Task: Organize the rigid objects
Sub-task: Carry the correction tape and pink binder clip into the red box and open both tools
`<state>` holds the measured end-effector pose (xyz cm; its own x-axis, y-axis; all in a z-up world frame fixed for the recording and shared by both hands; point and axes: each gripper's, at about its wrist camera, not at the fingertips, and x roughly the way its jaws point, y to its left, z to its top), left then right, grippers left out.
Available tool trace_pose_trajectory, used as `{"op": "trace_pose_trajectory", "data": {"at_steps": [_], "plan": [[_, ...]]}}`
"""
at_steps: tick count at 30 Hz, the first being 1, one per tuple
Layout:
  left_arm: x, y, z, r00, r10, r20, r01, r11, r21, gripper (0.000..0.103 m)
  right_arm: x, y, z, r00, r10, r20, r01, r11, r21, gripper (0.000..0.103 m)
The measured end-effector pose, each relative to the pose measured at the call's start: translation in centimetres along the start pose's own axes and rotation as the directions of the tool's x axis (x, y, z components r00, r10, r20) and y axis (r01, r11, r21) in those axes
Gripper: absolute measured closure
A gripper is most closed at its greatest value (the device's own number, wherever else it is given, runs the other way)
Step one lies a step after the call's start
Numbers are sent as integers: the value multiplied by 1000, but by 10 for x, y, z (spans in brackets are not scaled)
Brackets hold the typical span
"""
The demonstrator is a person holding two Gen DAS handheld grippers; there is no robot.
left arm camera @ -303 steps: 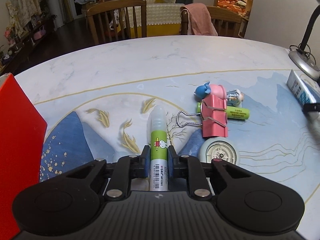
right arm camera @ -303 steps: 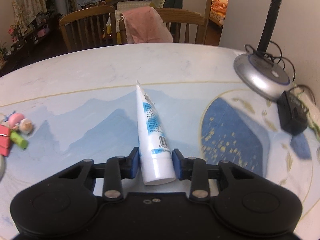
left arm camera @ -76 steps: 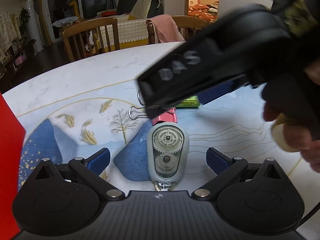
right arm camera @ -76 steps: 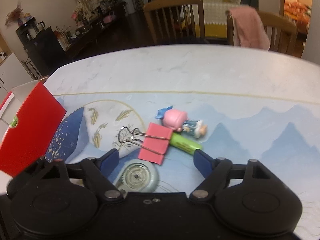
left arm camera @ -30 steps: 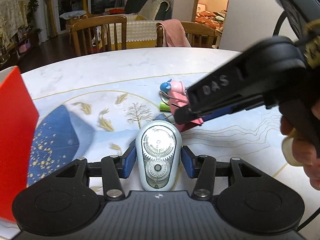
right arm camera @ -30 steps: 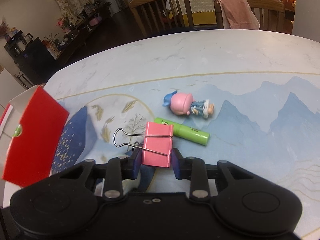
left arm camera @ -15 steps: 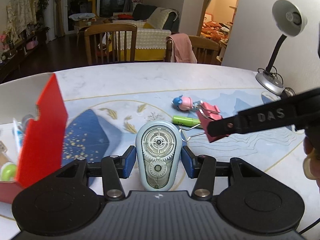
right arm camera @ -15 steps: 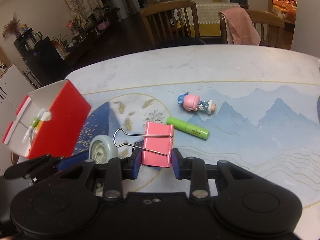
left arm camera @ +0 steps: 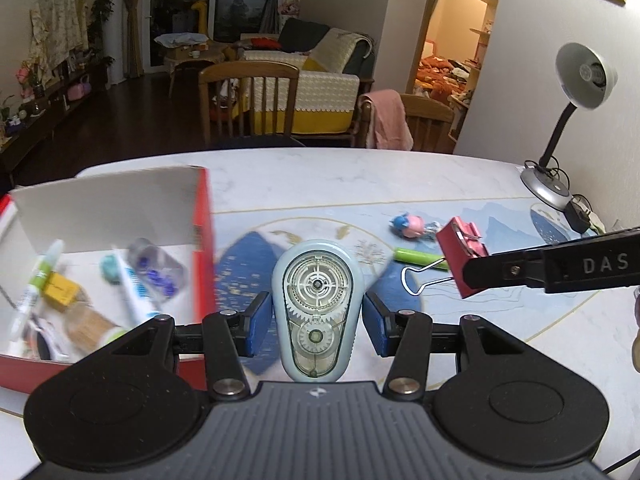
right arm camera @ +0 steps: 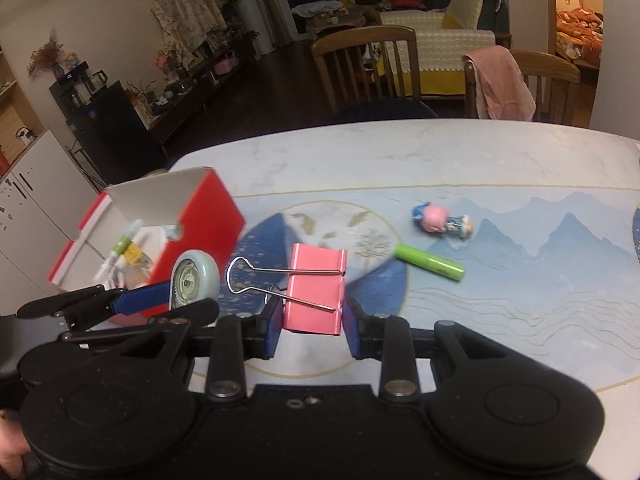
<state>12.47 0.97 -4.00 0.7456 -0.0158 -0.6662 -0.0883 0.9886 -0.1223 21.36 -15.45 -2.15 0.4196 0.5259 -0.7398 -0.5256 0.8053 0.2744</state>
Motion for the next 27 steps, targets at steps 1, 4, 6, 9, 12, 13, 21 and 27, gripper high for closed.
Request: {"op": "trace_pose_trajectory", "data": {"at_steps": [1, 4, 6, 9, 12, 13, 21, 27], "plan": [[-4, 7, 0, 1000, 2, 3, -2, 1000, 0, 54, -1, 6, 0, 1000, 2, 5, -2, 1000, 0, 72], [-15, 29, 2, 1000, 12, 11, -12, 1000, -3, 54, -1, 25, 1, 1000, 9, 17, -9, 1000, -3, 72], [-22, 43, 3, 1000, 19, 16, -19, 1000, -4, 54, -1, 39, 1, 1000, 16, 23, -15, 1000, -7, 72], [-30, 65, 4, 999, 28, 20, -28, 1000, -7, 54, 2, 60, 2, 999, 23, 30, -22, 1000, -16, 72], [-36, 84, 4, 999, 35, 24, -35, 999, -9, 54, 7, 80, 3, 999, 28, 34, -28, 999, -25, 72], [-38, 92, 5, 999, 38, 26, -38, 999, -9, 54, 9, 86, 4, 999, 30, 35, -29, 999, -28, 72], [-51, 154, 12, 993, 104, 57, -103, 994, -18, 54, 28, 137, 8, 999, 38, 38, -36, 997, -64, 72], [-45, 190, 24, 990, 136, 46, -136, 991, 6, 54, 50, 163, 11, 999, 28, 22, -26, 996, -83, 72]]}}
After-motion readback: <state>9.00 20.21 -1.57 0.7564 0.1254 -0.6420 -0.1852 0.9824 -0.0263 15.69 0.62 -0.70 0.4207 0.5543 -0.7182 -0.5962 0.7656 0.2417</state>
